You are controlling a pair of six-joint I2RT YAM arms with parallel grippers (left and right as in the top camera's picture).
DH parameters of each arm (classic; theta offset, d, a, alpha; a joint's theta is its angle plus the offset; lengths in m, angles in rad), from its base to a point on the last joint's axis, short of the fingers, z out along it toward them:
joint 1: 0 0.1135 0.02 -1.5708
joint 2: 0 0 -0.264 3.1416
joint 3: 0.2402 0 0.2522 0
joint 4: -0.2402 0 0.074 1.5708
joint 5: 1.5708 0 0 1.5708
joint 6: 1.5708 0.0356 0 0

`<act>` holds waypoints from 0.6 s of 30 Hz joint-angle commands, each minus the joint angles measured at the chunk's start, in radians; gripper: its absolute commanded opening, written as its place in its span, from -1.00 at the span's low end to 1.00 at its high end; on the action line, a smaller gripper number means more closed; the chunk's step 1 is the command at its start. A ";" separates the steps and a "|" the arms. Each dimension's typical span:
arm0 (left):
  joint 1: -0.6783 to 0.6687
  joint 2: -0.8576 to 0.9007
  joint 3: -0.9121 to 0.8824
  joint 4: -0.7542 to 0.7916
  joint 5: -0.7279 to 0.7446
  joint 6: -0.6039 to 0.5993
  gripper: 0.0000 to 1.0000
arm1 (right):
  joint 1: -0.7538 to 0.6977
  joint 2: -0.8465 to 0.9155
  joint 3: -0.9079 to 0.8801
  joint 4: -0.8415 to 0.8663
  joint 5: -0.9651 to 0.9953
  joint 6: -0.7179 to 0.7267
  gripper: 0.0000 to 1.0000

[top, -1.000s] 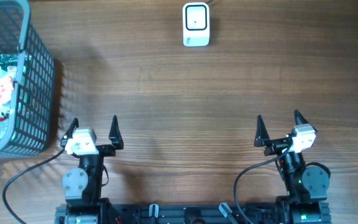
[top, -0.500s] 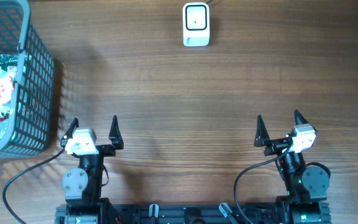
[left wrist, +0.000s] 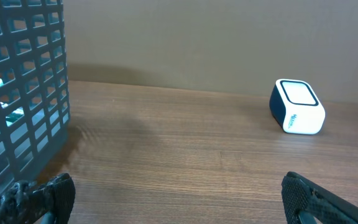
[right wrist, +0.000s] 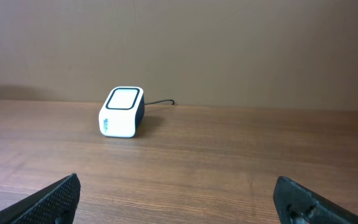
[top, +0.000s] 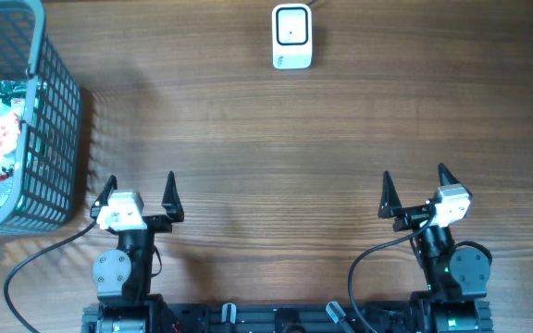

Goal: Scan the item barcode

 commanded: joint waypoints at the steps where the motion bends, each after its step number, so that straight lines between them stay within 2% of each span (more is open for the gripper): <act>1: 0.003 -0.003 -0.001 -0.008 0.019 0.016 1.00 | 0.002 -0.002 -0.001 0.006 0.009 -0.002 1.00; 14: 0.003 -0.003 -0.001 0.005 0.021 0.016 1.00 | 0.002 -0.002 -0.001 0.006 0.009 -0.002 0.99; 18: 0.003 -0.003 0.019 -0.014 0.082 -0.021 1.00 | 0.002 -0.002 -0.001 0.006 0.009 -0.002 0.99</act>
